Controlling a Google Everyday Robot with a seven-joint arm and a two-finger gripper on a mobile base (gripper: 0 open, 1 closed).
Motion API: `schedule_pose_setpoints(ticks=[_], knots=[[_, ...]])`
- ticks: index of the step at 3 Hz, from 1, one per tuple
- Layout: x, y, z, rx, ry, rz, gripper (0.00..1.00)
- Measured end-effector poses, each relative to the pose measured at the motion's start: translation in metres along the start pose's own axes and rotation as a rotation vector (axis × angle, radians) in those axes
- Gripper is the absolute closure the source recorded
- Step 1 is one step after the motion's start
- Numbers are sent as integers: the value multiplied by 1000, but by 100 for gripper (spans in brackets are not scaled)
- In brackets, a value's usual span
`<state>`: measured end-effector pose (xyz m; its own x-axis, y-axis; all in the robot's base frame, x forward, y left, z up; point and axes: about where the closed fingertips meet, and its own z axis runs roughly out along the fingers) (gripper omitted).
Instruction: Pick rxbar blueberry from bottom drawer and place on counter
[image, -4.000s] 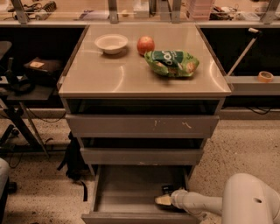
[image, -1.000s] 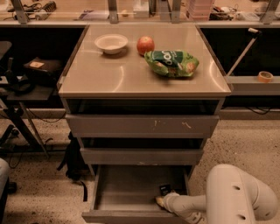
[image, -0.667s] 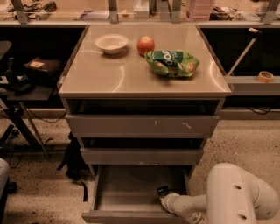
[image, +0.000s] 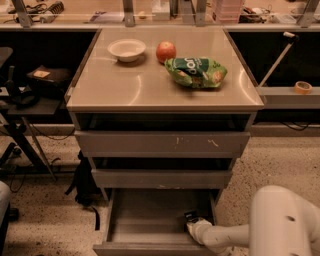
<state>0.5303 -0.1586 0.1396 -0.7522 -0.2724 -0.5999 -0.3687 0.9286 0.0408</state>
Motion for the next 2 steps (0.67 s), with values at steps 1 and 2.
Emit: schedule_pose_setpoints(ticks=[1,2], knots=[[-59,-32,-92,105,-182,-40,100],[-102,-55,-191,144,-322,-72,100]])
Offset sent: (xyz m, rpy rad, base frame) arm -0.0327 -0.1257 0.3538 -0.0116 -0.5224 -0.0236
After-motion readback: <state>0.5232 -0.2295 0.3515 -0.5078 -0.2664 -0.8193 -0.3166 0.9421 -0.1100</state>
